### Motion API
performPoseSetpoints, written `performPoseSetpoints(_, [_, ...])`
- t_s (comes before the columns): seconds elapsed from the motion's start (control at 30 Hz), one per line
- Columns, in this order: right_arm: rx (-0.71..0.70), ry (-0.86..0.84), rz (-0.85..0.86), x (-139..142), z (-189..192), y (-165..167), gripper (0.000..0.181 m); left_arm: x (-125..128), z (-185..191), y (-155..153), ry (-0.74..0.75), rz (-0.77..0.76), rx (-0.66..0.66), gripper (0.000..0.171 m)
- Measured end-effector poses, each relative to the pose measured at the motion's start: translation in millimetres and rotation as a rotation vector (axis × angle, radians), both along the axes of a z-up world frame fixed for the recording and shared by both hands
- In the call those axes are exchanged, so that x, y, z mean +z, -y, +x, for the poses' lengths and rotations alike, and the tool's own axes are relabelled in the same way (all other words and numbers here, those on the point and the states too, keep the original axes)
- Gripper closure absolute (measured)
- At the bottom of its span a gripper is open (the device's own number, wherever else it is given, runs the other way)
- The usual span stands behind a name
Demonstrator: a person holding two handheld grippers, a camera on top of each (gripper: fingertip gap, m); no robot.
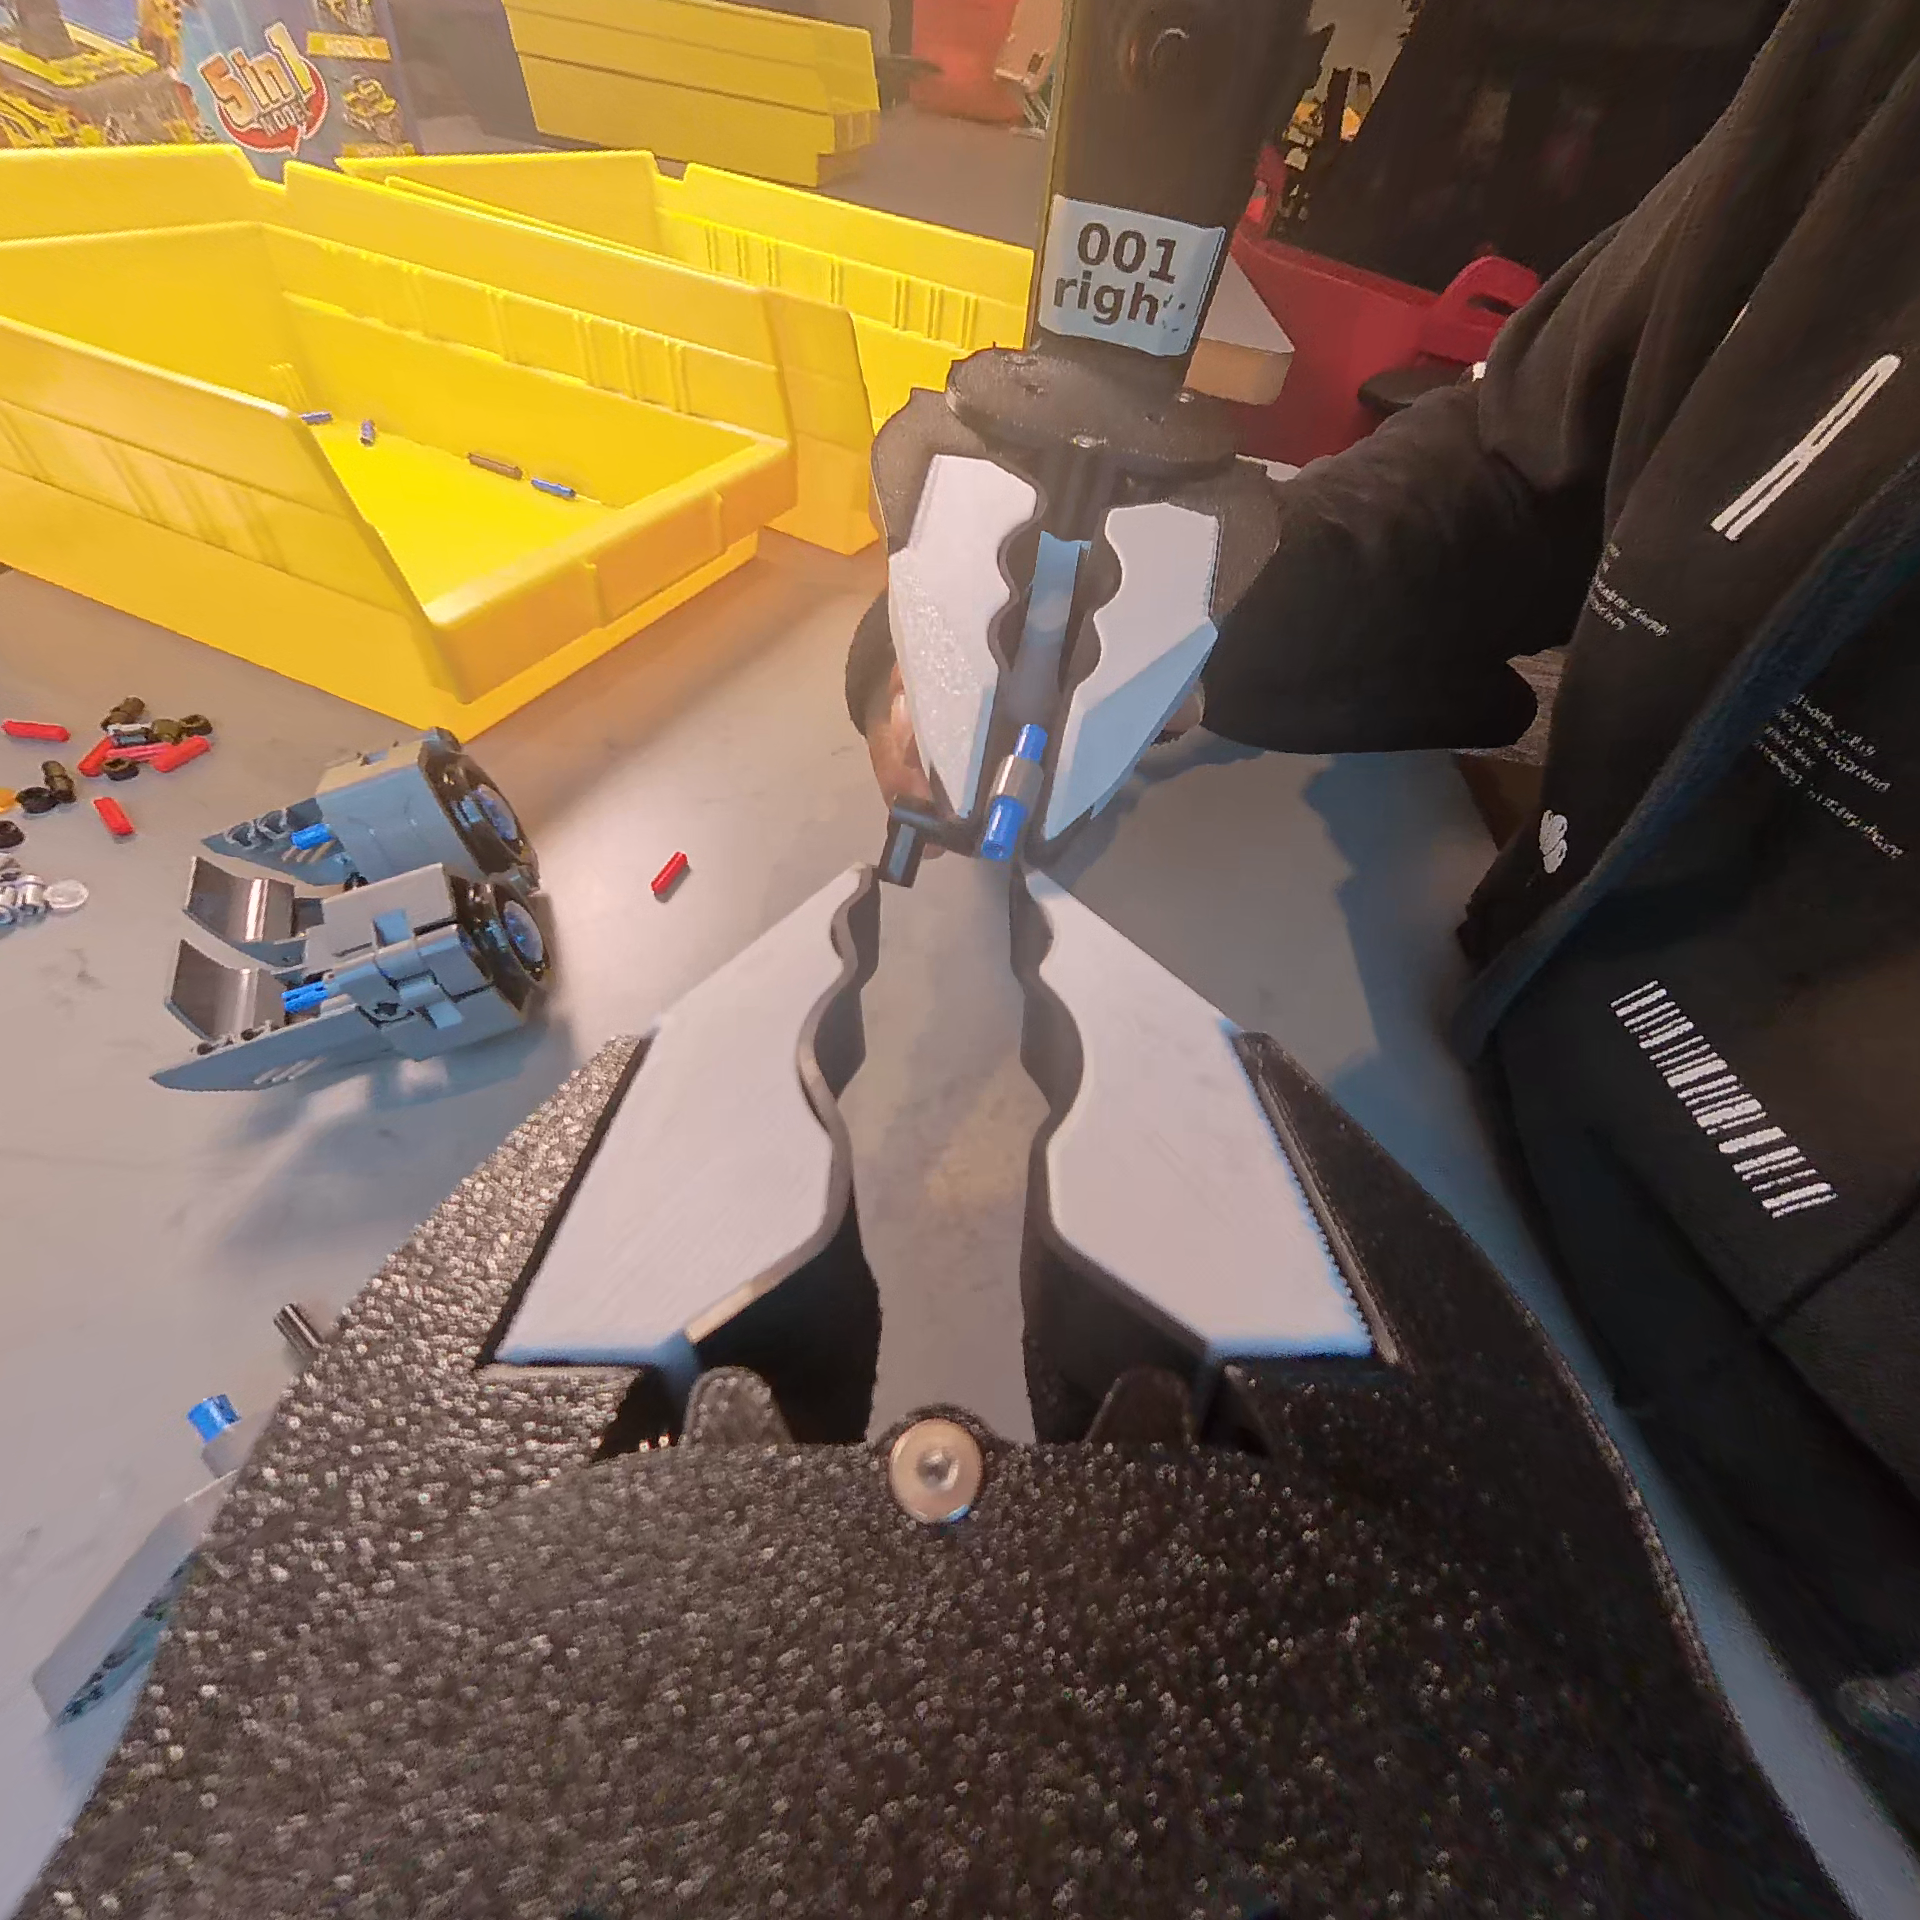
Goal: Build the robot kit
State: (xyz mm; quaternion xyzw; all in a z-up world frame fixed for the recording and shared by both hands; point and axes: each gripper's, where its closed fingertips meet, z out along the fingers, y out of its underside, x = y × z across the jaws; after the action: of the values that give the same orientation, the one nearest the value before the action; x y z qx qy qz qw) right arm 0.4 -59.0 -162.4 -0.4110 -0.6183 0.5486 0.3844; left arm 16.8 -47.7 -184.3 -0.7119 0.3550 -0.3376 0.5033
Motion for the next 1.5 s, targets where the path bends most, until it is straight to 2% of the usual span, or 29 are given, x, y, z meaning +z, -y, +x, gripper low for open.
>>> performPoseSetpoints(0.2, [-0.004, -0.001, -0.006, 0.4, 0.2, -1.2, 0.175, 1.3, -1.0, -0.8, 0.001, 0.006, 0.008, 0.147])
performPoseSetpoints(0.27, [0.015, -0.001, -0.01, 0.7, 1.4, 1.6, 0.172, 1.5, -4.9, -4.0, -0.004, 0.016, 0.035, 0.165])
performPoseSetpoints(0.5, [0.008, -0.002, -0.006, 0.6, 1.3, 0.6, 0.175, 1.9, -6.3, -4.8, -0.003, 0.02, 0.042, 0.165])
performPoseSetpoints(0.73, [-0.018, -0.016, -0.027, 3.4, 1.9, -6.8, 0.175, 1.6, -19.0, -15.5, 0.006, -0.003, 0.118, 0.151])
performPoseSetpoints(0.87, [-0.057, -0.022, -0.024, 4.1, 1.7, -15.3, 0.175, 4.6, -47.1, -30.5, -0.035, 0.01, 0.247, 0.144])
performPoseSetpoints(1.03, [-0.128, -0.016, -0.045, 3.7, 0.9, -32.9, 0.175, 6.6, -128.6, -48.2, -0.118, -0.068, 0.536, 0.138])
performPoseSetpoints(1.13, [-0.158, -0.004, -0.055, 2.0, -0.1, -39.9, 0.175, -5.1, -140.2, -42.1, -0.111, -0.187, 0.54, 0.136])
performPoseSetpoints(1.2, [-0.168, 0.008, -0.053, 0.1, -1.3, -41.6, 0.175, -22.8, -137.0, -37.9, -0.181, -0.251, 0.518, 0.135])
performPoseSetpoints(1.37, [-0.171, 0.027, -0.006, -4.1, -1.8, -38.7, 0.175, -62.1, -144.9, -37.6, -0.442, -0.277, 0.54, 0.134])
performPoseSetpoints(1.5, [-0.174, 0.035, 0.033, -6.2, 0.5, -36.7, 0.175, -68.5, -149.5, -40.2, -0.451, -0.285, 0.553, 0.134])
